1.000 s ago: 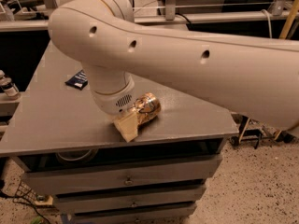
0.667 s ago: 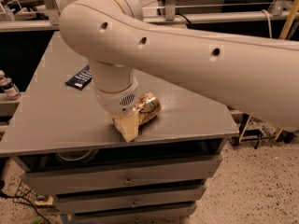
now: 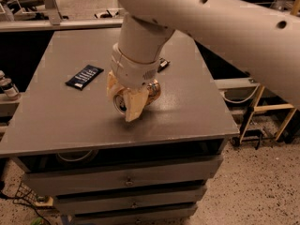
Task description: Place orange can upright
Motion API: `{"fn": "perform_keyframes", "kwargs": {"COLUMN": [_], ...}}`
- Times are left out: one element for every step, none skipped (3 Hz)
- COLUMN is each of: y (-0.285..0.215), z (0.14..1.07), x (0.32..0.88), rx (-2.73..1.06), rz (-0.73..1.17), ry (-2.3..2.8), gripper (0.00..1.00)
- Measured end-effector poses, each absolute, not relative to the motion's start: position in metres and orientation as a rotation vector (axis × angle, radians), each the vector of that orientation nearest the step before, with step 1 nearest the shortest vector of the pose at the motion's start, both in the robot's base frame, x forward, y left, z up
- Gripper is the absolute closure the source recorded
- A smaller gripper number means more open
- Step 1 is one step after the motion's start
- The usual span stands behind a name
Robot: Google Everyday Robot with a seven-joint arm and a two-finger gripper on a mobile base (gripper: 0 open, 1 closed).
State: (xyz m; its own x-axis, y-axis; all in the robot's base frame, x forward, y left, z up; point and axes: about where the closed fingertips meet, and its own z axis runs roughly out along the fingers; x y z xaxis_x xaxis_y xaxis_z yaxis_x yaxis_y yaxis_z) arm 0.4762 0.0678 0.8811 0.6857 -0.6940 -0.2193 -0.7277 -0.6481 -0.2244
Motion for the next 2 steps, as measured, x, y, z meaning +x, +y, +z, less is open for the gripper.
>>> {"fn": "perform_keyframes", "kwargs": {"y": [0.064, 0.076], "z": [0.901, 0.913], "x": [0.492, 0.488], "rx": [-2.465, -2.396], "rz": [0.334, 0.438], "ry": [1.034, 0.998], "gripper": [1.0, 1.0]}}
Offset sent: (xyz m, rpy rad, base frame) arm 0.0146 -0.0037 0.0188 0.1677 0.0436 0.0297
